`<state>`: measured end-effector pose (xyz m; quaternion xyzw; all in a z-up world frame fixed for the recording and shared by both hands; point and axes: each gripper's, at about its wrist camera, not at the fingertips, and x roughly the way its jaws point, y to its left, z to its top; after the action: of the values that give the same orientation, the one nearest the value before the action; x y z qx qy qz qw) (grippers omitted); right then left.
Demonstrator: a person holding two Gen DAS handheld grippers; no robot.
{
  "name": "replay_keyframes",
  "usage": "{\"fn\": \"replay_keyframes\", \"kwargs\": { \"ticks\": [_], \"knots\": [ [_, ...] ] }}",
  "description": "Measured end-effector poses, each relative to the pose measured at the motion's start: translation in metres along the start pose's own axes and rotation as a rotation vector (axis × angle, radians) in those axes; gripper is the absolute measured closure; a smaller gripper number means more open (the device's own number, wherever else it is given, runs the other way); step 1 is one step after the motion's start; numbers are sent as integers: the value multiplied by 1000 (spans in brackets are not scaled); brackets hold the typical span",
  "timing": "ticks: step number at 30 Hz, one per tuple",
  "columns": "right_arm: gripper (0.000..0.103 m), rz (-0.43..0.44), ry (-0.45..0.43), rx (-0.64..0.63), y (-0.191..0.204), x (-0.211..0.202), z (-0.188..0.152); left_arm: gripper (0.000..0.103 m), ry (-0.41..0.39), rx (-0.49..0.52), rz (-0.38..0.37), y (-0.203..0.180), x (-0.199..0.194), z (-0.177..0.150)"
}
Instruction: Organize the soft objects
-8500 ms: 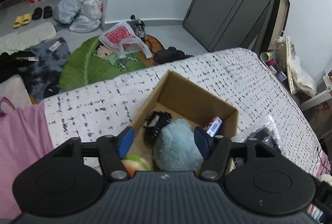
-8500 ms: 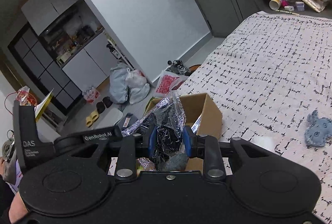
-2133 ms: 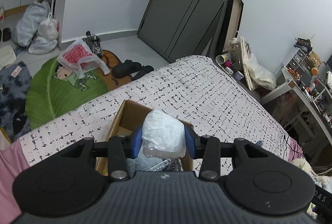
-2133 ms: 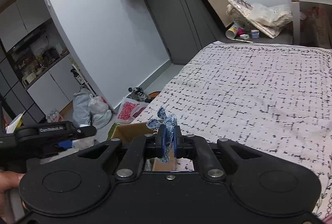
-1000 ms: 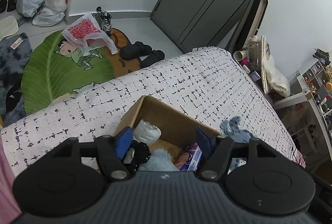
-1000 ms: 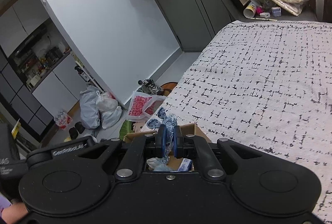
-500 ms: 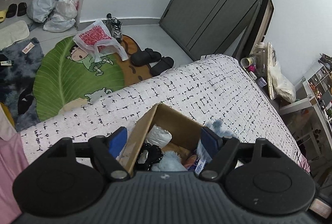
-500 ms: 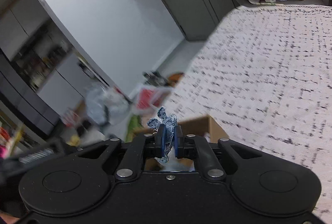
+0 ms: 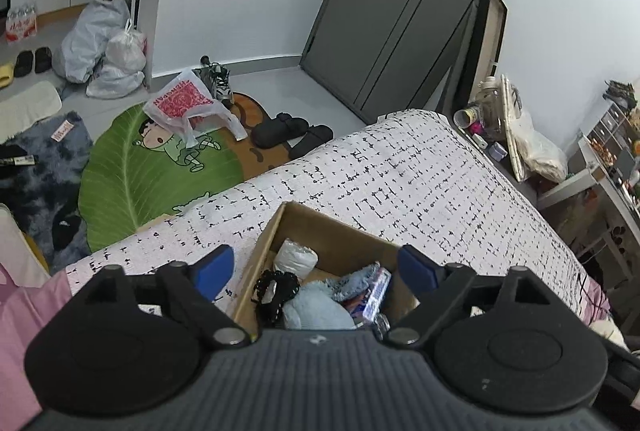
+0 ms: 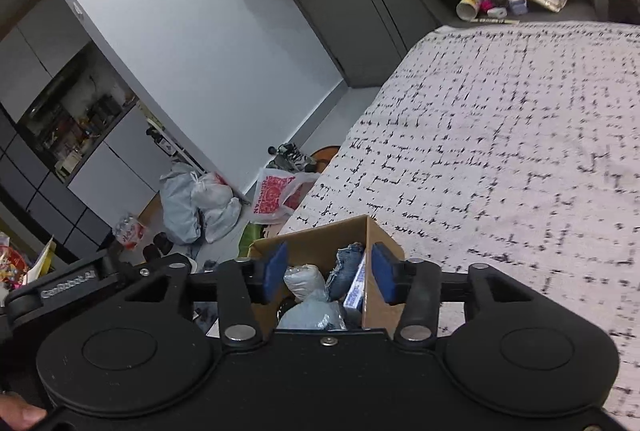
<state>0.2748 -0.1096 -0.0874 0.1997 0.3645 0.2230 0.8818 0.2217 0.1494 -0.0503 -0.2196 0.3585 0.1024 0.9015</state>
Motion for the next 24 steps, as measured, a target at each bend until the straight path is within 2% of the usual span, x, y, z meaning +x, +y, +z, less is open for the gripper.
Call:
{"fn": "replay_keyframes", "kwargs": {
  "ticks": [3,7,12,16,19,24],
  "knots": [
    [49,-6,-12,-19,1,-20,1,10,4,11,2,-6,-10,-3],
    [35,-10,-22,-48,3,-45,-1,10,15,37,1,-14,-26,-11],
    [30,-15,-32,-55,3,-72,-1,10,13,69,11,-22,-45,-21],
    [18,-24,-60,-60,4,-98,0,9,19,100,1,-30,-62,-27],
    [10,-31,-77,-74,5,-119,0,4,25,115,-7,-36,-73,-32],
    [3,-44,-97,-90,6,-149,-2,3,28,127,-18,-42,-90,-40]
  ]
}}
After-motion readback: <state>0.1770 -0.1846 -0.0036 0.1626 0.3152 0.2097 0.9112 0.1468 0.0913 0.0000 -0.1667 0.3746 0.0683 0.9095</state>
